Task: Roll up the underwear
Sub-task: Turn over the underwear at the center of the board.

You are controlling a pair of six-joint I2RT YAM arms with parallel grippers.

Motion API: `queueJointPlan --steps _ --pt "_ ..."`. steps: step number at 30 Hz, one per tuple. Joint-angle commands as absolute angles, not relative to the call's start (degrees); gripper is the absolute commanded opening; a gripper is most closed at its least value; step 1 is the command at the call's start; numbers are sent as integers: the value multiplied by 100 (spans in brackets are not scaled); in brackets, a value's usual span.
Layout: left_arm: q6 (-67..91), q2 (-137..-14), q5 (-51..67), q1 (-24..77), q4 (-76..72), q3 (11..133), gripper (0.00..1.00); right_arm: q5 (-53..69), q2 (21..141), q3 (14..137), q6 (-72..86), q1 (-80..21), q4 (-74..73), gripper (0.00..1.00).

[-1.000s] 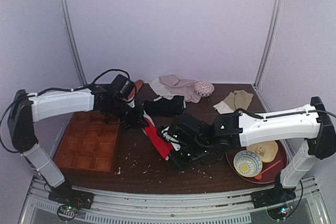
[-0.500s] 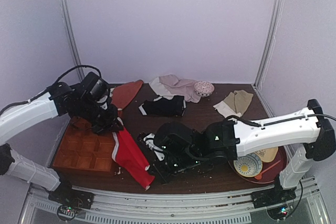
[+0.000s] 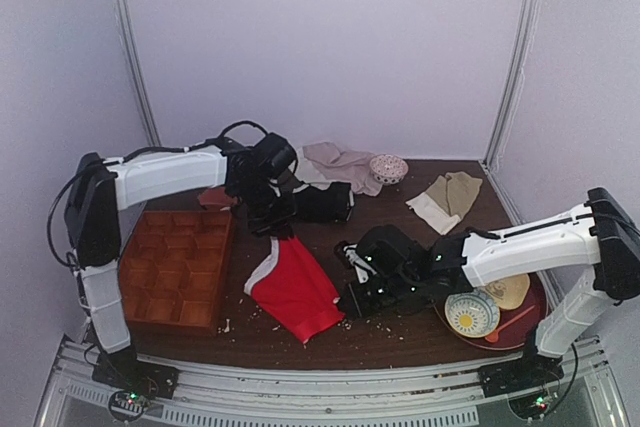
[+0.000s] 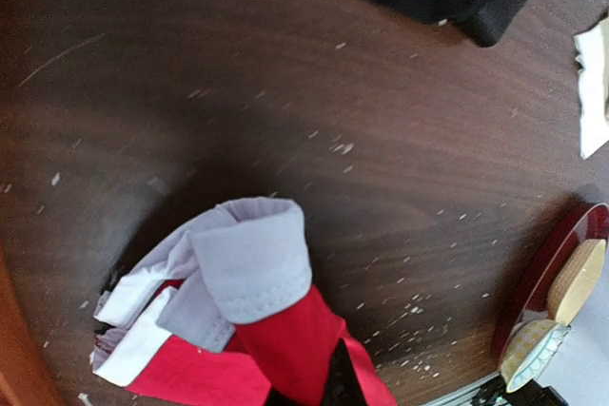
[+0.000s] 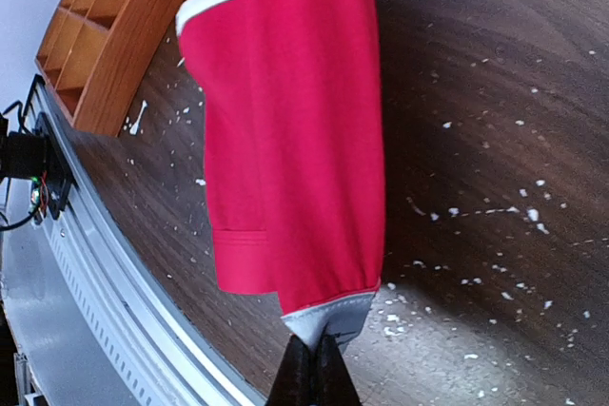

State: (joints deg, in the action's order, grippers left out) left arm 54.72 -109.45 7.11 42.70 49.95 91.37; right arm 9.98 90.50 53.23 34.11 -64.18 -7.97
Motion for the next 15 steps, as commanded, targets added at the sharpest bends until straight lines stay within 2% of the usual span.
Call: queueJointPlan --steps 1,10,15 --pt "5108 -11921 819 4263 4959 10539 0 1321 8671 4970 3413 -5902 -627 0" --pt "4982 -13798 1108 4234 5547 12997 0 1937 8830 4793 3255 -4747 -546 0" --pt "4991 -13825 1251 4135 5478 13070 0 2139 8940 5116 3018 -4593 -854 0"
